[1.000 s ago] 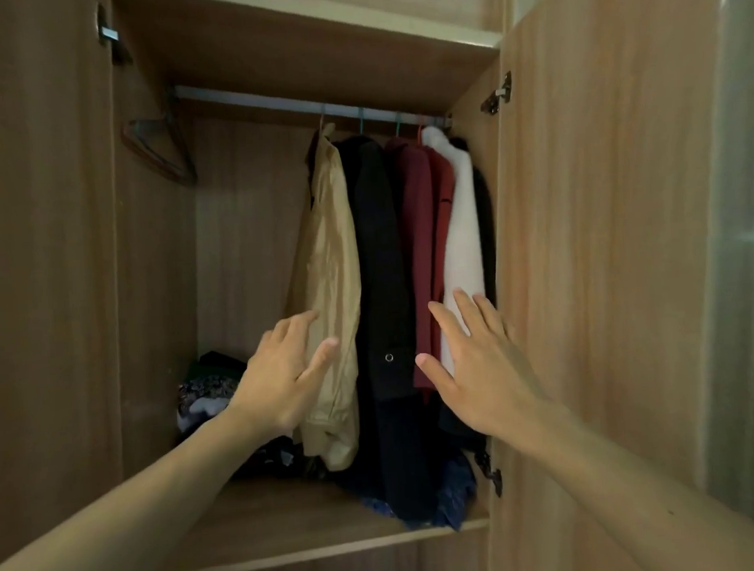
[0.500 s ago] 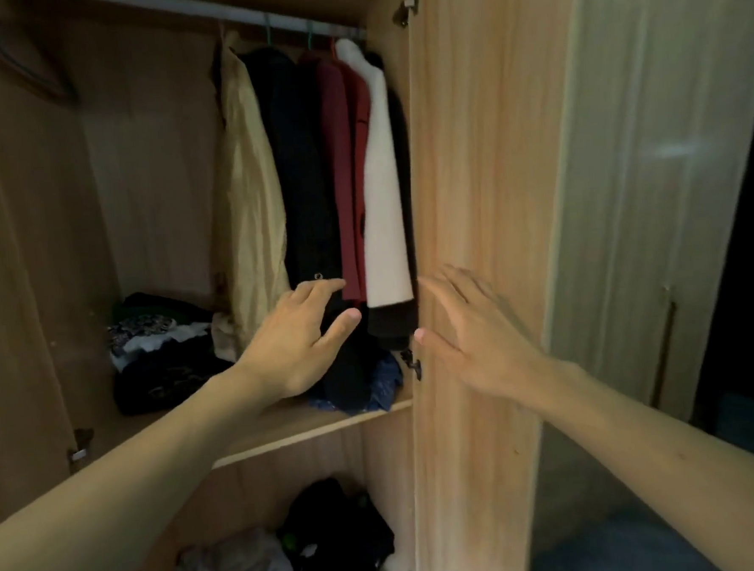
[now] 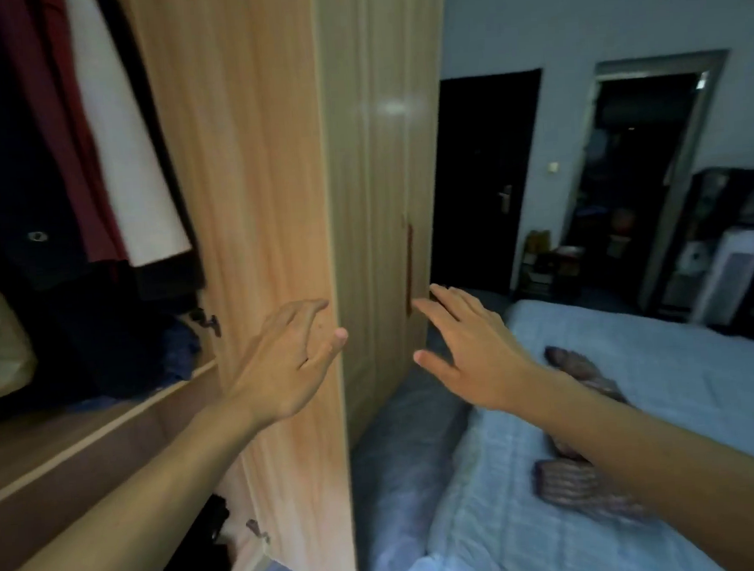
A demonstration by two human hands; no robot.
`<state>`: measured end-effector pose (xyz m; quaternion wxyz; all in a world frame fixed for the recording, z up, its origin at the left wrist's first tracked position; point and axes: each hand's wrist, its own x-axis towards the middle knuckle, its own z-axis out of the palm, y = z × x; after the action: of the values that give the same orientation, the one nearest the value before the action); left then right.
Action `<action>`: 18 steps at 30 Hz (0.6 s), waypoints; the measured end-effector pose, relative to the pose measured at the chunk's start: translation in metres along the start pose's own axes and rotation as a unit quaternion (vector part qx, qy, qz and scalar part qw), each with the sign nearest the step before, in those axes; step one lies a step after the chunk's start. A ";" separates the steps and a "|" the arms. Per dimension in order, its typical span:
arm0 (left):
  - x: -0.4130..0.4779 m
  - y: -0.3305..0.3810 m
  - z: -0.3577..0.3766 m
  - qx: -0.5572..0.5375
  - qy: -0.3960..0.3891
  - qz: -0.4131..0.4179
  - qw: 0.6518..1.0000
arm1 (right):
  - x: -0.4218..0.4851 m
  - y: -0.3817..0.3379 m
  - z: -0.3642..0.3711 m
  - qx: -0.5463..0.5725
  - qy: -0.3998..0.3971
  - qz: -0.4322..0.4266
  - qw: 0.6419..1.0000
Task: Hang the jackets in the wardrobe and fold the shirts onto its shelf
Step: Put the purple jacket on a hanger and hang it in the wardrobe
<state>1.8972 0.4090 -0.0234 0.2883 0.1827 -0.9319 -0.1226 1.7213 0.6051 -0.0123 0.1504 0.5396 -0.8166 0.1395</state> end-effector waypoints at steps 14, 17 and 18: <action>0.031 0.197 0.132 -0.061 -0.091 0.136 0.985 | -0.194 0.182 -0.060 -0.029 0.027 0.200 0.979; 0.033 0.249 0.160 -0.064 -0.117 0.155 0.979 | -0.241 0.228 -0.077 -0.033 0.032 0.231 0.972; 0.033 0.266 0.170 -0.062 -0.122 0.166 0.977 | -0.256 0.244 -0.083 -0.037 0.032 0.244 0.969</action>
<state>1.7013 0.6569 -0.0546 0.1997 -0.0088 -0.9680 -0.1519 1.5993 0.9448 -0.0542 0.1573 0.3139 -0.9228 0.1589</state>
